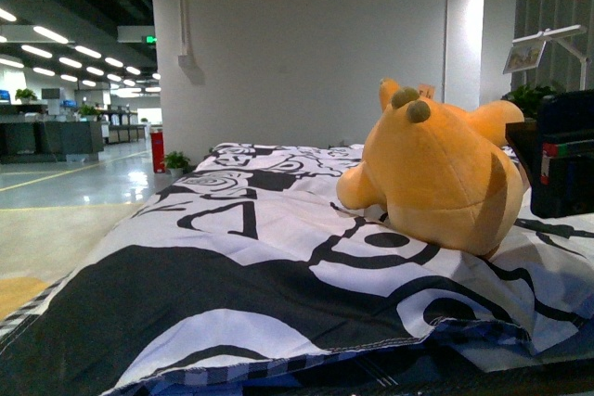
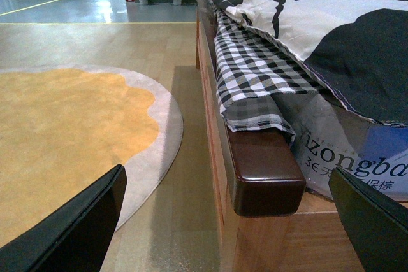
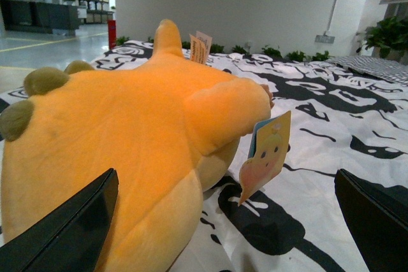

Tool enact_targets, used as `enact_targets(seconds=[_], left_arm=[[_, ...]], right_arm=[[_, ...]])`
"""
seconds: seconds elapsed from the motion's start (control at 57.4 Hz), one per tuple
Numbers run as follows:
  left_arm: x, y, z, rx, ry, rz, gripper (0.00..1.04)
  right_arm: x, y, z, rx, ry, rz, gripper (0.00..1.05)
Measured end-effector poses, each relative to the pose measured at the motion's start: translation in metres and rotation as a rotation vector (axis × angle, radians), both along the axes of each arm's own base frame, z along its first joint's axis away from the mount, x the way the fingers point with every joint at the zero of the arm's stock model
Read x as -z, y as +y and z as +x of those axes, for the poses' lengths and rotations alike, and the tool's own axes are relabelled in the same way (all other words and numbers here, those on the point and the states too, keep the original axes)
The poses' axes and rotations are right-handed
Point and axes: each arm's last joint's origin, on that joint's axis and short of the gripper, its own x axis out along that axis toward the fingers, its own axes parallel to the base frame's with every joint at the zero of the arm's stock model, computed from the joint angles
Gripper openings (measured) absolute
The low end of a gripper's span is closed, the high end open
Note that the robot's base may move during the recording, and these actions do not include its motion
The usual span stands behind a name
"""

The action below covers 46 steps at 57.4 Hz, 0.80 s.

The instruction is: Put away toys

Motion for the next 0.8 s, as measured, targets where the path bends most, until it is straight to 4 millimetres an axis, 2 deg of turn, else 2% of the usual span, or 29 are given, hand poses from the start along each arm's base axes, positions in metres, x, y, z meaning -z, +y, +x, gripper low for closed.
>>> enact_targets(seconds=[0.174,0.436,0.628,0.802], left_arm=[[0.0,0.0,0.0,0.001,0.0,0.0,0.99],[0.0,0.0,0.0,0.0,0.0,0.0,0.99],[0.0,0.0,0.0,0.0,0.0,0.0,0.99],[0.0,0.0,0.0,0.0,0.0,0.0,0.99]], right_arm=[[-0.006,0.003,0.0,0.006,-0.006,0.009,1.03],[-0.022,0.004,-0.014,-0.028,-0.039,0.025,1.03],[-0.023,0.03,-0.019,-0.118,-0.054,0.012,1.03],[-0.022,0.051,-0.013,-0.152,-0.064,-0.007,1.03]])
